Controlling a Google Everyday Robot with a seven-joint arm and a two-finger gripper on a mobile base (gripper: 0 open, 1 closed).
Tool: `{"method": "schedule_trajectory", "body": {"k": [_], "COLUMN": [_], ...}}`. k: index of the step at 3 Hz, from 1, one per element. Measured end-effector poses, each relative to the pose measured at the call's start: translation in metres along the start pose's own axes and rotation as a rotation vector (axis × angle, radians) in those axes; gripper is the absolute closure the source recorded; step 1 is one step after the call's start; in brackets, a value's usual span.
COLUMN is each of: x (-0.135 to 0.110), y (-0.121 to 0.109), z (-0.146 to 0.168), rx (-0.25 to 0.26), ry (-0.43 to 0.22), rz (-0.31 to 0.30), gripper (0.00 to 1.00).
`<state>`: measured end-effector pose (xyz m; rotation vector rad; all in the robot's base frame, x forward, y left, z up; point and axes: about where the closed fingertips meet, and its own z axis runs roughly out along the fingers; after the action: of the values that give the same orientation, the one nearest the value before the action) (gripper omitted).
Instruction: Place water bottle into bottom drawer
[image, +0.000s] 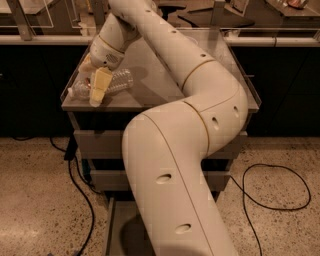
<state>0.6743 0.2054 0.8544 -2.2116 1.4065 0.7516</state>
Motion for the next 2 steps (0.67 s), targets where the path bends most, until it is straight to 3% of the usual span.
{"method": "schedule_trajectory", "body": {"k": [2], "x": [0.0], "y": [0.0], "z": [0.0], "rx": [0.0], "ry": [0.0], "rz": [0.0], "gripper": [0.6]}}
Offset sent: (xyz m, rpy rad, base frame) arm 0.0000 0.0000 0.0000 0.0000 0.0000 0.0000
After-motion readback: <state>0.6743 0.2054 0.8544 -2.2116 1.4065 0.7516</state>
